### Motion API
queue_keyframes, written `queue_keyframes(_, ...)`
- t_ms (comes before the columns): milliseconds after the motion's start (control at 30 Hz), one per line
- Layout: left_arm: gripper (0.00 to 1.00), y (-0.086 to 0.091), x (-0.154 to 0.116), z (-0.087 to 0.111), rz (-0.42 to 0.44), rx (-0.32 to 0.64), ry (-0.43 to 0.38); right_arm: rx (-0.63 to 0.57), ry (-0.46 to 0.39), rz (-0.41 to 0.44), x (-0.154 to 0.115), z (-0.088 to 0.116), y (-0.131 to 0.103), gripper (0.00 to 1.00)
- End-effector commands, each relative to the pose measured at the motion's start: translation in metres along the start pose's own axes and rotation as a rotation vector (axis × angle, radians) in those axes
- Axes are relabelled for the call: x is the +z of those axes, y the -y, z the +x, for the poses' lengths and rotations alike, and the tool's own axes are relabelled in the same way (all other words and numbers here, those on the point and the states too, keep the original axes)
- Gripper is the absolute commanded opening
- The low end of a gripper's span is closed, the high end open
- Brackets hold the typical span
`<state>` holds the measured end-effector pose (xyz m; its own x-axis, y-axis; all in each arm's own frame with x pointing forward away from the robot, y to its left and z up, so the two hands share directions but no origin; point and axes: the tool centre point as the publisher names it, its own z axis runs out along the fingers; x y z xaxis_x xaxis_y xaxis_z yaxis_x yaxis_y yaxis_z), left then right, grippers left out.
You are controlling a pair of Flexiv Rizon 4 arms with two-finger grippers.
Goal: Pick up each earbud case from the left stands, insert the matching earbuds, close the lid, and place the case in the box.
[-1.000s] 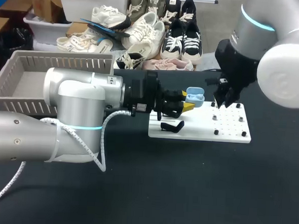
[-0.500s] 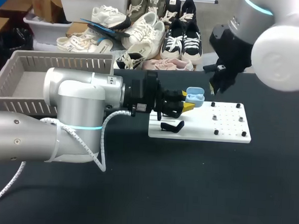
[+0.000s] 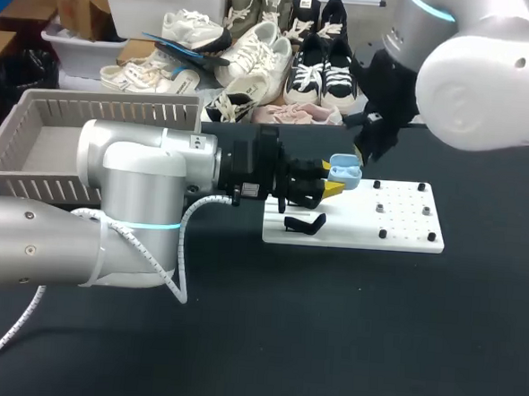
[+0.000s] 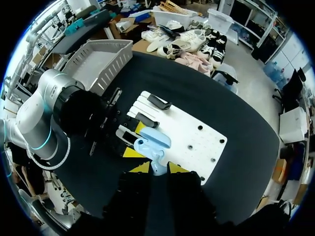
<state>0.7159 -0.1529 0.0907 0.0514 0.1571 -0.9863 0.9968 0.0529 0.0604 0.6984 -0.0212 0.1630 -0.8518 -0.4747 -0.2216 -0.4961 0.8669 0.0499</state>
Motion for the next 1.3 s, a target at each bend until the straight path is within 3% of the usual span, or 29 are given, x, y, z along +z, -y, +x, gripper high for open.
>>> queue_keyframes(33, 0.00, 0.001, 0.000, 0.000, -0.005, 0.001, 0.001, -0.003, -0.001, -0.002, 0.001, -0.002, -0.003, 0.00)
queue_keyframes(533, 0.00, 0.001, 0.000, 0.000, -0.005, 0.001, 0.001, -0.048, -0.014, -0.016, 0.013, -0.009, -0.023, 0.00)
queue_keyframes(1300, 0.00, 0.001, 0.000, 0.000, -0.005, 0.001, 0.001, -0.054, -0.022, -0.028, 0.021, -0.015, -0.027, 0.00)
